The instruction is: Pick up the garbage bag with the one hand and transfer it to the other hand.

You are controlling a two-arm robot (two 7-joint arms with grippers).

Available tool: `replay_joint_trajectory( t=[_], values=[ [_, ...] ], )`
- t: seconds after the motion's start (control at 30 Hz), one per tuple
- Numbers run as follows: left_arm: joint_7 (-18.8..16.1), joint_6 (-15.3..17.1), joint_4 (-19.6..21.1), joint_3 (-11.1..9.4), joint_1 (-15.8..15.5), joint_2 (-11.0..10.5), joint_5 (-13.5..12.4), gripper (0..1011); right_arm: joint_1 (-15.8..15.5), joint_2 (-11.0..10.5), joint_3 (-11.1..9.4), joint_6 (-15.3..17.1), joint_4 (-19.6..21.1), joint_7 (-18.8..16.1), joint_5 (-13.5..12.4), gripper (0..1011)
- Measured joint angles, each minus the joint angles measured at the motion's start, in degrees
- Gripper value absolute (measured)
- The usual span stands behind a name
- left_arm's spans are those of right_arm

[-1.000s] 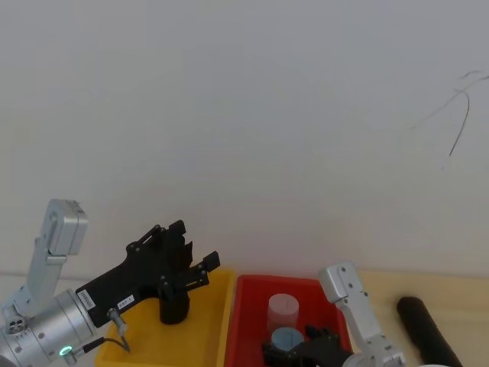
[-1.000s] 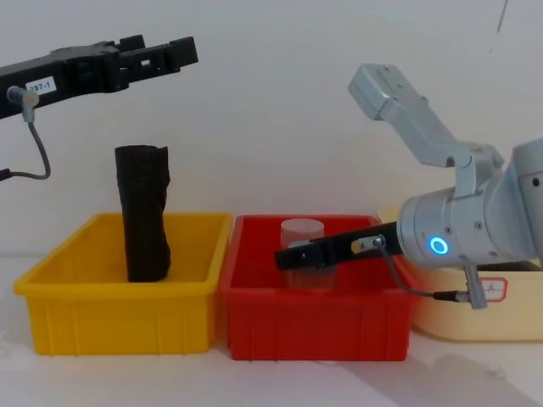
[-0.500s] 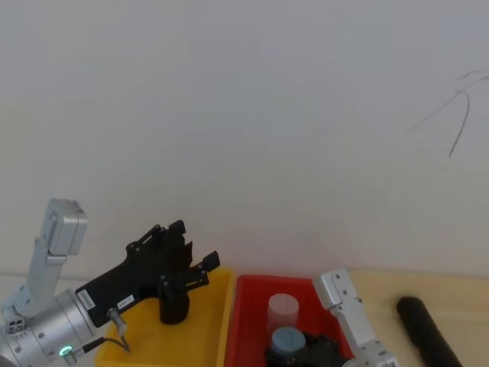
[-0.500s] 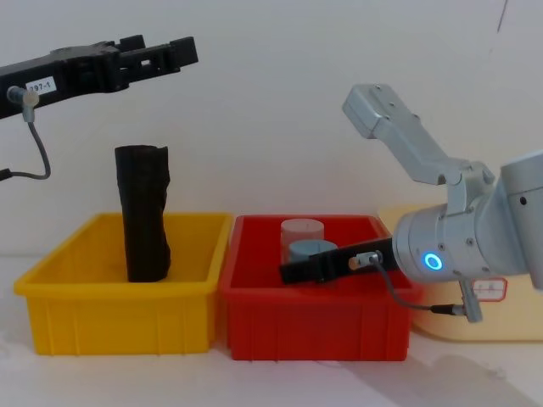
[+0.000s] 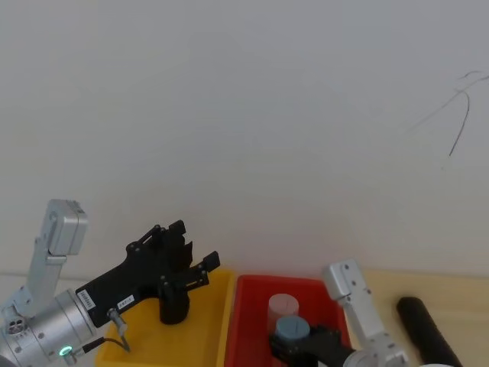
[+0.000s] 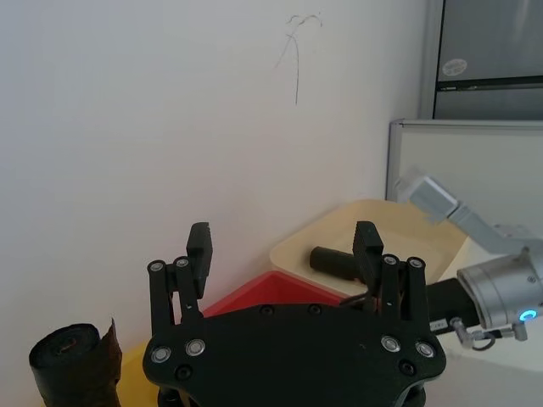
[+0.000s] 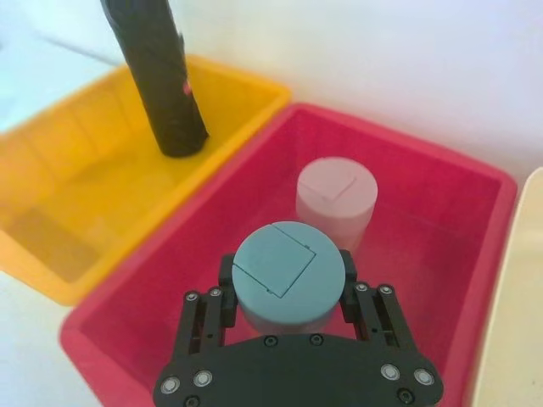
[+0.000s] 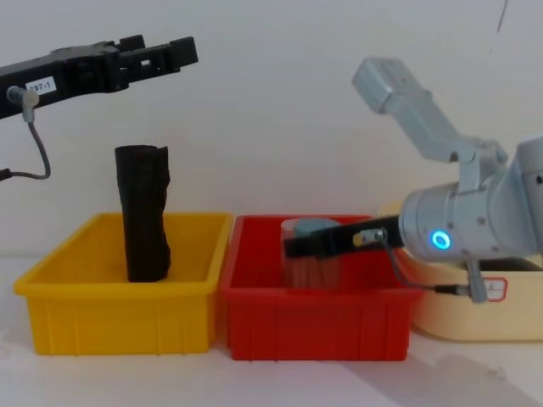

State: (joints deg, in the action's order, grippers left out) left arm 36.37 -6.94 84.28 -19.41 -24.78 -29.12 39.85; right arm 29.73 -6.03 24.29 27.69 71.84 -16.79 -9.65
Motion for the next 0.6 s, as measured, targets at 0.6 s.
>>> replay_joint_trajectory(
  t=[0.6],
  values=[
    [0.0,0.0,0.0,0.0,0.0,0.0,0.0,1002,-0.5,-1.2,-5.5,0.4,8.4,0.5,-3.5,647]
  ],
)
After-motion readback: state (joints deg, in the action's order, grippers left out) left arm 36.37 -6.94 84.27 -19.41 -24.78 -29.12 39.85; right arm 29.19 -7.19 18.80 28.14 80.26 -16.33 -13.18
